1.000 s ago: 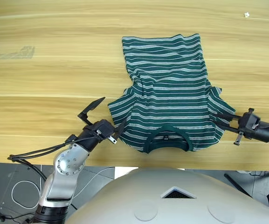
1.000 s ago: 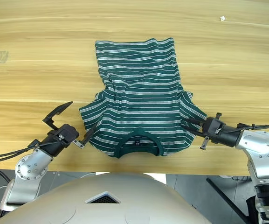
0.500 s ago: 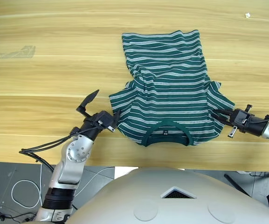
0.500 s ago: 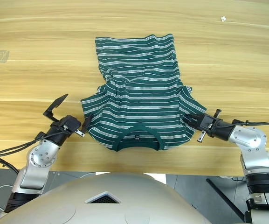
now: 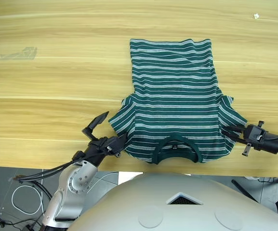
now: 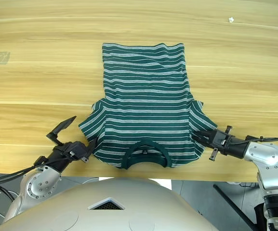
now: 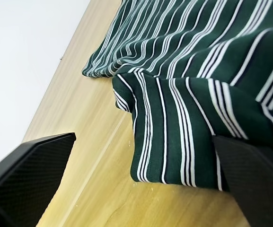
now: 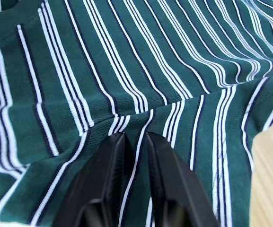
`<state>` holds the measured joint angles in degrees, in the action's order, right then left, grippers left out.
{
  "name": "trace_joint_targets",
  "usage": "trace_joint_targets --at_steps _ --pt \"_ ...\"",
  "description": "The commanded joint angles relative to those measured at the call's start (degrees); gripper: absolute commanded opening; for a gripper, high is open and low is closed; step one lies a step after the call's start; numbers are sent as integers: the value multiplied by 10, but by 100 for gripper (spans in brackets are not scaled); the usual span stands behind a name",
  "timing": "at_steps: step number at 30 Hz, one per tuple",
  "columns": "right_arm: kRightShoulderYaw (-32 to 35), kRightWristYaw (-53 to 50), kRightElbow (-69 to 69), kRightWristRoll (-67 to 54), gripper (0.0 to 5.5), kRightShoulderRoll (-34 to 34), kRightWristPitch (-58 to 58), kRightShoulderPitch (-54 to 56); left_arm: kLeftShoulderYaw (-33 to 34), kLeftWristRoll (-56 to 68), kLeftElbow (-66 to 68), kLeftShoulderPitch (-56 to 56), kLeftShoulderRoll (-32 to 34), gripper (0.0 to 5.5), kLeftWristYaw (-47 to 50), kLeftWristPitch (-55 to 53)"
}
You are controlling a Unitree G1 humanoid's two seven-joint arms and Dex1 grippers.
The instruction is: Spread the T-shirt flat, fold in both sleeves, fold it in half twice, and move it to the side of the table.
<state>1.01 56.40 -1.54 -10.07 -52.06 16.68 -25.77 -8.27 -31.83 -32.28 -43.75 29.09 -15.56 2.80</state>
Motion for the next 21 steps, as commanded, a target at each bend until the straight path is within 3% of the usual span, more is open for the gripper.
trace_joint_targets --at_steps 1,7,12,16,19,21 --pt "2 0 -5 11 86 3 -12 -20 28 -22 1 -1 2 540 -5 -35" --pt "26 0 -13 0 86 -6 -10 0 119 -40 -30 -8 -10 540 0 -108" --pt "38 20 -1 -23 86 -5 -14 4 101 -19 -52 -23 -20 540 -18 -95" --pt "90 68 63 -176 86 13 -71 9 74 42 -96 -34 -29 540 -54 -74" --pt "145 67 108 -309 86 42 -129 38 115 54 -97 -12 -44 540 -34 -85" --pt "176 62 89 -320 86 46 -135 56 139 45 -82 6 -58 540 -3 -91"
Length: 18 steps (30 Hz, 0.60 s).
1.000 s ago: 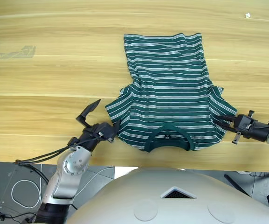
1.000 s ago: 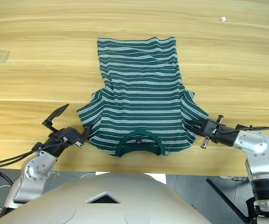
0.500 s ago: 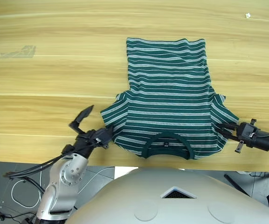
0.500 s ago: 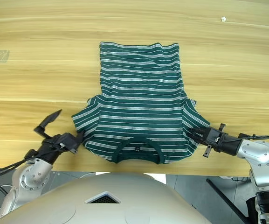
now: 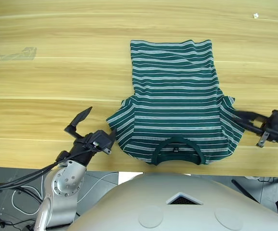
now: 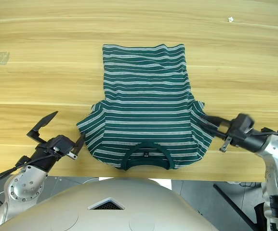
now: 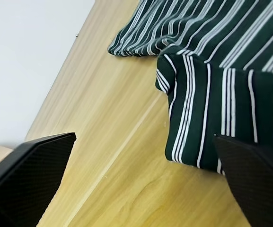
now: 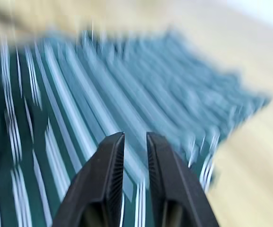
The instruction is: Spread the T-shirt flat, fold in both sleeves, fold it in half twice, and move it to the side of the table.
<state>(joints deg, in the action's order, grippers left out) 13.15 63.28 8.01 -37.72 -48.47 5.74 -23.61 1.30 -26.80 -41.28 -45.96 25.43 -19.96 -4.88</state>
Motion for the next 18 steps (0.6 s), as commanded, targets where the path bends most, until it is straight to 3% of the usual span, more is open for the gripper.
trace_joint_targets --at_steps 1,3,9,13,18 --pt "67 -8 -18 -42 86 11 -27 43 52 -8 17 32 -30 540 54 -16" --pt "89 -22 -33 -41 86 19 -27 69 60 31 19 37 -69 540 71 -27" --pt "105 -144 -58 18 86 81 -2 163 63 358 40 51 -241 540 43 -205" --pt "123 -172 -74 24 86 89 -8 201 77 471 55 51 -284 540 56 -310" --pt "120 -173 -63 39 86 97 -11 201 99 534 76 75 -292 540 76 -343"
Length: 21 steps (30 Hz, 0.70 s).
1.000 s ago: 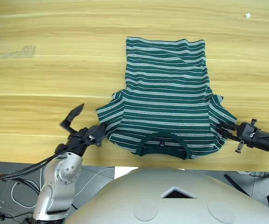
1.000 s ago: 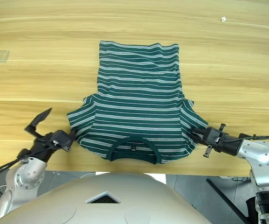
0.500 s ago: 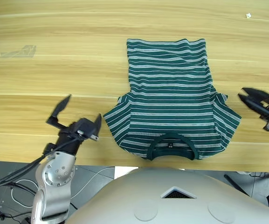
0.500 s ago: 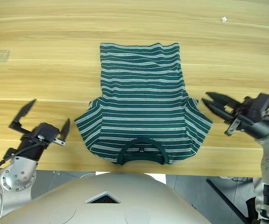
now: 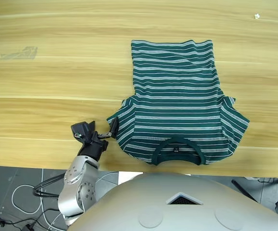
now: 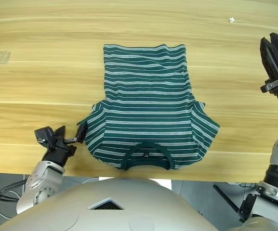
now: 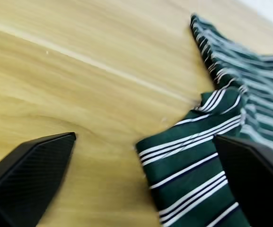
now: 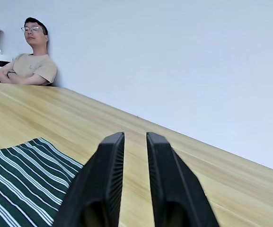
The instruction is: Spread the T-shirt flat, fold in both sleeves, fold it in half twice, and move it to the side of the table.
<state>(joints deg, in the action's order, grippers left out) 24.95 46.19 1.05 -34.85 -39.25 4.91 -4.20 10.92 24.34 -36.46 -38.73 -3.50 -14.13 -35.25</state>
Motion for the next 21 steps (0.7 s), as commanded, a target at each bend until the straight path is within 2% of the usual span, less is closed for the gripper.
trace_joint_targets --at_steps 1,9,21 --pt "-1 -2 7 16 90 4 -2 9 -4 28 27 1 -3 520 20 -43" --pt "-19 1 4 38 90 4 -7 34 -85 33 19 -50 17 401 19 -41" --pt "-28 17 16 42 90 9 -9 18 -91 8 15 -51 32 221 57 9"
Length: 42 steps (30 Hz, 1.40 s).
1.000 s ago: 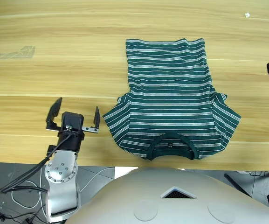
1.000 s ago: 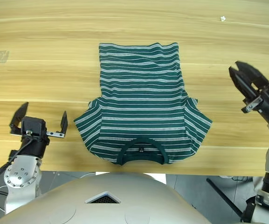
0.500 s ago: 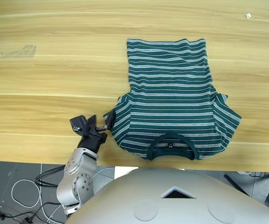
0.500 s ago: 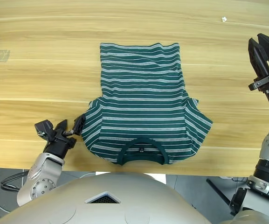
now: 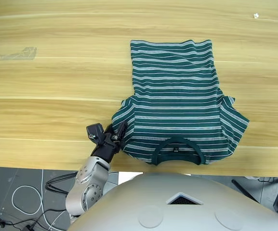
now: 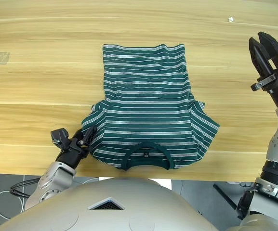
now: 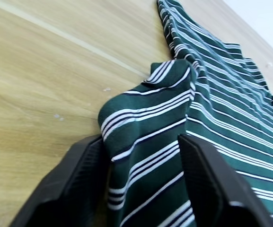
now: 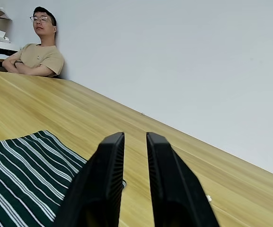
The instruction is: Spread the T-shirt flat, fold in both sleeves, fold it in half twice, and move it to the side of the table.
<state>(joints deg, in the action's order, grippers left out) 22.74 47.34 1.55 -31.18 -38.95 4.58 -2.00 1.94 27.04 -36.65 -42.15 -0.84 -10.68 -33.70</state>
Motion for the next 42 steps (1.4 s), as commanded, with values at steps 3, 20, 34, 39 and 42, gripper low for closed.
trace_joint_targets --at_steps 3,20,34,39,42 --pt "-10 8 9 10 90 8 -1 -7 8 -16 24 -13 3 175 34 -3" --pt "-38 20 0 30 90 21 4 -11 -6 -92 6 -3 23 3 73 66" --pt "-40 25 -5 39 90 29 10 -16 -176 -400 8 -28 141 3 75 231" --pt "-43 27 -11 43 90 30 12 -15 -218 -462 7 -22 167 3 70 260" --pt "-44 27 -15 44 90 32 16 -19 -239 -481 -5 -21 174 3 67 286"
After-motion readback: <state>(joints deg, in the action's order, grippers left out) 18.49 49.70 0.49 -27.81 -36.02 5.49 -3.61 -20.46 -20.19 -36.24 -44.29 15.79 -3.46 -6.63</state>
